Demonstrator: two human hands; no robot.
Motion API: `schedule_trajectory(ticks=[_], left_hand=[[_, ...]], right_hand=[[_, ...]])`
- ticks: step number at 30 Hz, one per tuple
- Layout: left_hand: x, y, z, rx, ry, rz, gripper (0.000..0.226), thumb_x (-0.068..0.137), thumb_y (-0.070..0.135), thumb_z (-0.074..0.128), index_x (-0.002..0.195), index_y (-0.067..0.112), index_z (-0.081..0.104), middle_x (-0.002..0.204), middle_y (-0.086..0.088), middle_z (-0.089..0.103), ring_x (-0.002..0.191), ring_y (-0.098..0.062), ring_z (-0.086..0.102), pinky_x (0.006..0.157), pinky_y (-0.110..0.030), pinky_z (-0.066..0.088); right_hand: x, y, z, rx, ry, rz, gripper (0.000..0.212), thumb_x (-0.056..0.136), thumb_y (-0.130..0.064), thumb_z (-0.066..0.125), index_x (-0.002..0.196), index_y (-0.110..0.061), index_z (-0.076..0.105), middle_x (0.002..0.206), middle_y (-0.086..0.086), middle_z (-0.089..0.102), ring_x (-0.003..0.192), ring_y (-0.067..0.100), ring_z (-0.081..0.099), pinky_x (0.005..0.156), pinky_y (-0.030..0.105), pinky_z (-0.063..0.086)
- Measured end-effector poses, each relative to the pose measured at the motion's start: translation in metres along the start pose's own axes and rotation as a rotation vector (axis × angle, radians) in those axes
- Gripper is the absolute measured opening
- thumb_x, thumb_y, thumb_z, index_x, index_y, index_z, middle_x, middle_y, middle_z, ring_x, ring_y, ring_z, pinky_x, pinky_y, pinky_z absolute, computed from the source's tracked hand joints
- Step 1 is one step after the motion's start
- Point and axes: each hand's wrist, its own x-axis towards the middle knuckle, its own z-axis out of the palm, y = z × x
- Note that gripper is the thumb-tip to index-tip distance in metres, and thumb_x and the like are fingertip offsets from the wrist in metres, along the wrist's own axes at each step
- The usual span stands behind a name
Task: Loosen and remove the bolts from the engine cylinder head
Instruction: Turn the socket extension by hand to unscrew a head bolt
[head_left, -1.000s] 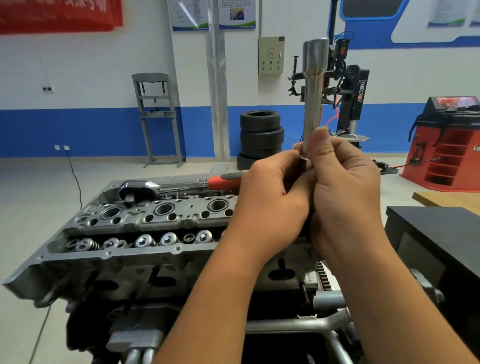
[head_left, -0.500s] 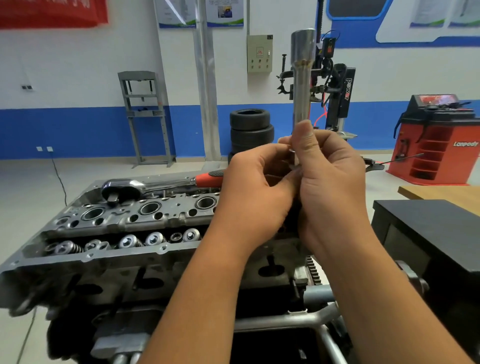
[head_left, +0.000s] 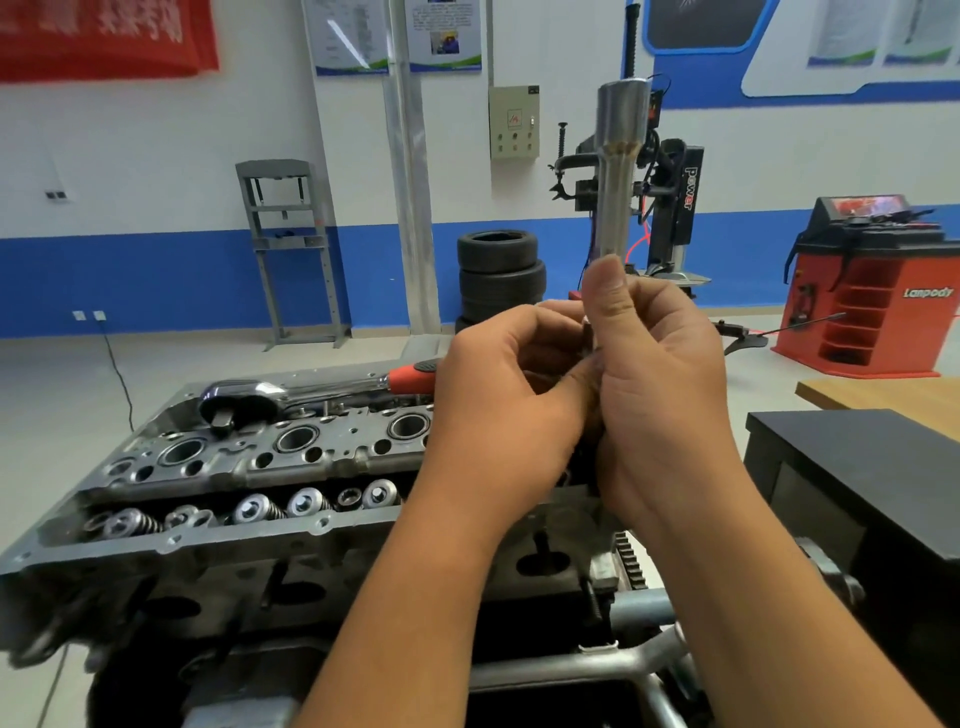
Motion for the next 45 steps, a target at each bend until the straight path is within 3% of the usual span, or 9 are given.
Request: schedule_trajectory(ticks=[7, 11, 15, 20, 26, 33, 38, 43, 45], left_hand=[[0.0, 0.002, 0.001, -0.016, -0.124, -0.028, 0.019, 0.106, 0.007, 0.058, 0.112, 0.016, 0.074, 0.107, 0.0, 0.079, 0.105, -0.015, 0.075, 0.095, -0.04, 0.061], [0.0, 0.002, 0.0, -0.017, -0.078, -0.02, 0.024, 0.099, 0.003, 0.067, 0.105, 0.025, 0.074, 0.102, 0.007, 0.08, 0.098, -0.004, 0.075, 0.087, -0.022, 0.06], [0.0, 0.001, 0.0, 0.025, 0.018, 0.002, 0.017, 0.088, 0.0, 0.079, 0.093, 0.015, 0.072, 0.087, 0.001, 0.078, 0.079, -0.011, 0.075, 0.068, -0.022, 0.061], [-0.002, 0.008, 0.001, -0.129, -0.117, -0.029, 0.032, 0.101, 0.002, 0.062, 0.109, 0.032, 0.07, 0.106, 0.008, 0.08, 0.104, -0.004, 0.075, 0.096, -0.025, 0.059], [-0.001, 0.004, 0.001, 0.028, 0.037, -0.012, 0.011, 0.089, 0.005, 0.081, 0.094, 0.012, 0.074, 0.088, 0.001, 0.079, 0.08, -0.012, 0.076, 0.07, -0.02, 0.061], [-0.002, 0.012, 0.001, -0.059, -0.118, -0.032, 0.037, 0.1, -0.001, 0.064, 0.104, 0.036, 0.068, 0.097, 0.019, 0.079, 0.098, 0.002, 0.074, 0.086, -0.016, 0.058], [-0.002, 0.003, 0.004, 0.12, 0.105, 0.005, 0.019, 0.083, 0.005, 0.084, 0.087, 0.02, 0.073, 0.082, 0.006, 0.078, 0.075, -0.005, 0.074, 0.07, -0.022, 0.062], [-0.002, 0.007, 0.001, -0.051, -0.128, -0.043, 0.02, 0.102, 0.007, 0.064, 0.112, 0.02, 0.075, 0.103, 0.007, 0.08, 0.1, -0.005, 0.075, 0.092, -0.024, 0.06], [-0.001, 0.007, 0.001, -0.028, -0.134, -0.035, 0.021, 0.102, 0.006, 0.063, 0.111, 0.022, 0.075, 0.104, 0.009, 0.08, 0.1, -0.004, 0.075, 0.089, -0.021, 0.06]], right_hand=[[0.001, 0.002, 0.001, -0.084, 0.005, -0.051, 0.05, 0.084, -0.058, 0.062, 0.082, -0.009, 0.07, 0.081, 0.011, 0.07, 0.081, 0.028, 0.07, 0.085, 0.057, 0.062], [0.001, 0.002, 0.002, -0.028, 0.007, -0.023, 0.042, 0.087, -0.055, 0.07, 0.082, -0.014, 0.069, 0.08, 0.01, 0.069, 0.08, 0.031, 0.068, 0.086, 0.057, 0.061], [-0.002, 0.0, 0.003, -0.05, 0.01, -0.048, 0.046, 0.076, -0.055, 0.074, 0.088, -0.011, 0.065, 0.086, 0.01, 0.074, 0.084, 0.035, 0.073, 0.085, 0.065, 0.06], [-0.002, -0.003, 0.004, -0.056, 0.036, -0.008, 0.05, 0.083, -0.062, 0.056, 0.073, -0.015, 0.07, 0.083, 0.017, 0.07, 0.089, 0.042, 0.072, 0.088, 0.067, 0.057], [-0.002, -0.002, 0.004, -0.009, 0.05, -0.024, 0.037, 0.081, -0.05, 0.076, 0.085, -0.016, 0.064, 0.089, 0.011, 0.072, 0.09, 0.042, 0.07, 0.087, 0.072, 0.055], [-0.002, -0.002, 0.004, -0.071, 0.037, -0.048, 0.045, 0.088, -0.059, 0.057, 0.073, -0.019, 0.071, 0.079, 0.011, 0.068, 0.081, 0.036, 0.069, 0.087, 0.063, 0.059], [-0.002, -0.003, 0.003, 0.024, 0.021, -0.034, 0.032, 0.075, -0.047, 0.075, 0.081, -0.016, 0.069, 0.085, 0.009, 0.068, 0.079, 0.026, 0.064, 0.084, 0.055, 0.059], [-0.001, -0.005, 0.002, -0.011, 0.016, 0.039, 0.045, 0.083, -0.059, 0.06, 0.073, -0.017, 0.074, 0.078, 0.01, 0.069, 0.081, 0.029, 0.069, 0.087, 0.057, 0.06], [0.0, -0.005, 0.002, 0.019, 0.009, 0.057, 0.044, 0.082, -0.059, 0.062, 0.071, -0.019, 0.075, 0.078, 0.008, 0.07, 0.082, 0.029, 0.07, 0.09, 0.06, 0.059]])
